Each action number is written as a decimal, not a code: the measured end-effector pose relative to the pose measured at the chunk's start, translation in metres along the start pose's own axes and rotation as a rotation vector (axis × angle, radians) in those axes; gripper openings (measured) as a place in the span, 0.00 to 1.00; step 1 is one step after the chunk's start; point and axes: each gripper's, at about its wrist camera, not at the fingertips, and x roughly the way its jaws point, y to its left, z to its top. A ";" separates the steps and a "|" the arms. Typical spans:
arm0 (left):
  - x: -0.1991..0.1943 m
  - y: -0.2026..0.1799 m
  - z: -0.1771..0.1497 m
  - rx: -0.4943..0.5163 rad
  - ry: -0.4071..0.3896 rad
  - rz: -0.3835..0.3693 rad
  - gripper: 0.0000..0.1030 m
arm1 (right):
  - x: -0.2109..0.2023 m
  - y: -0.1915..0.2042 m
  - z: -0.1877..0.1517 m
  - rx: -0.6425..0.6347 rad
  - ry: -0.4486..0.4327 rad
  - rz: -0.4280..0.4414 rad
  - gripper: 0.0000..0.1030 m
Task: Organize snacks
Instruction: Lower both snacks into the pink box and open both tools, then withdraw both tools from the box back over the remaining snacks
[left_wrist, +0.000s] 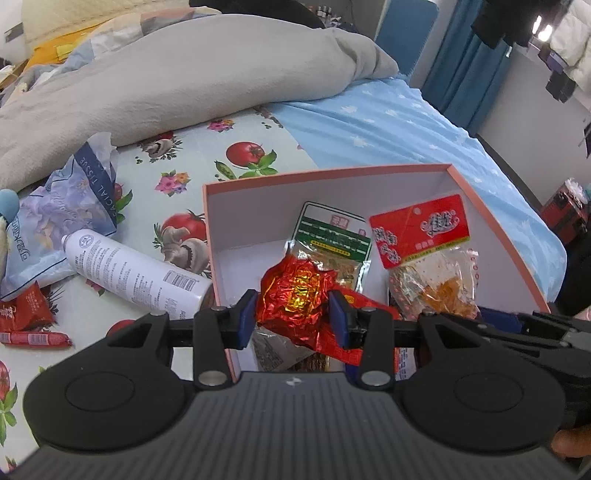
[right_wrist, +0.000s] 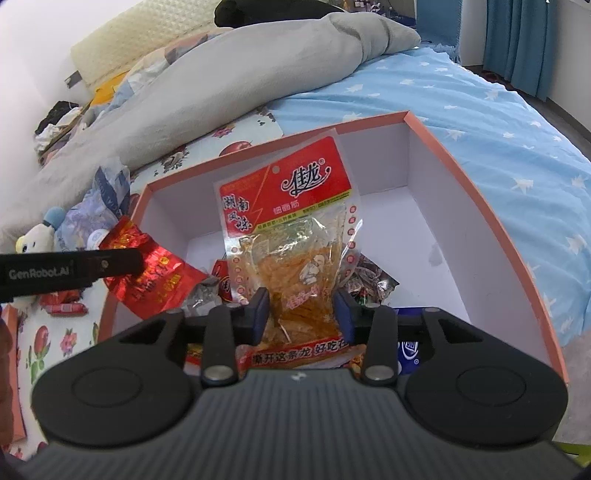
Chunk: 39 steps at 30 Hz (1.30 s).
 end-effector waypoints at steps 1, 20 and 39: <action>0.000 -0.001 0.000 0.013 0.015 -0.005 0.59 | -0.001 -0.001 0.001 0.009 -0.002 0.003 0.47; -0.127 0.008 -0.008 0.018 -0.218 0.034 0.66 | -0.091 0.041 0.002 -0.047 -0.185 0.041 0.55; -0.271 0.051 -0.066 -0.015 -0.424 0.093 0.66 | -0.183 0.095 -0.038 -0.097 -0.364 0.095 0.55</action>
